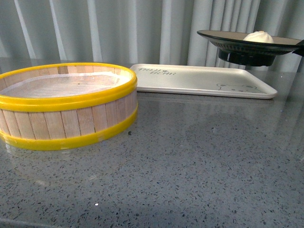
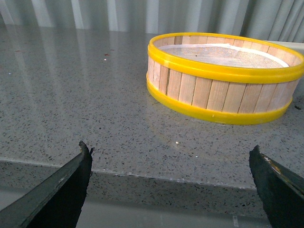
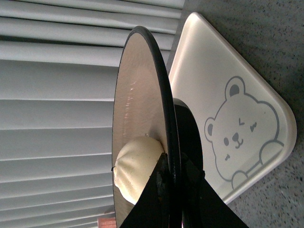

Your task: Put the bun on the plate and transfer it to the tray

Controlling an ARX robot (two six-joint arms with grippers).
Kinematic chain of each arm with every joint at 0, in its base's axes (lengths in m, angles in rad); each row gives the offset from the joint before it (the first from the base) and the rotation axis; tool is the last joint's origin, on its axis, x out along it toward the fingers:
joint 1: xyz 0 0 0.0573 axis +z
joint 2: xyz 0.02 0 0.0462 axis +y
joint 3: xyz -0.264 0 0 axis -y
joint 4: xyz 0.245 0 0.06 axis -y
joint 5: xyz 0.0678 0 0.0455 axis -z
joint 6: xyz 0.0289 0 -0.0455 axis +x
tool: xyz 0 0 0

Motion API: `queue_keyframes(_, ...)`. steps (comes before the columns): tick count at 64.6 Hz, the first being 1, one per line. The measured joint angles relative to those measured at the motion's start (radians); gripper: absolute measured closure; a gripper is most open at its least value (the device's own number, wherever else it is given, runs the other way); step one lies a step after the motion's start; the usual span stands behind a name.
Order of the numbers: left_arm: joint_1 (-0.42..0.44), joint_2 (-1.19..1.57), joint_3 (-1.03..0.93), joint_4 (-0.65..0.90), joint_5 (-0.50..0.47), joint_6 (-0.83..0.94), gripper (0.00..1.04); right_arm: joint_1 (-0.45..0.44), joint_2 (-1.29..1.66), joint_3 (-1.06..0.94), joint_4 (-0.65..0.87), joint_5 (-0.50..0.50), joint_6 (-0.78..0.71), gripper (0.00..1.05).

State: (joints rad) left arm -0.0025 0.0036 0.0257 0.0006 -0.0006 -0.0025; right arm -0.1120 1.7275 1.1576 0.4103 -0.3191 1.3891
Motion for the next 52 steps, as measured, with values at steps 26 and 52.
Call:
queue_keyframes(26,0.0,0.0,0.0,0.0,0.0,0.0,0.07,0.048,0.207,0.287,-0.175,0.015,-0.058,1.02)
queue_keyframes(52,0.0,0.0,0.0,0.0,0.0,0.0,0.07,0.055,0.296,0.349,-0.195,0.016,-0.088,1.02)
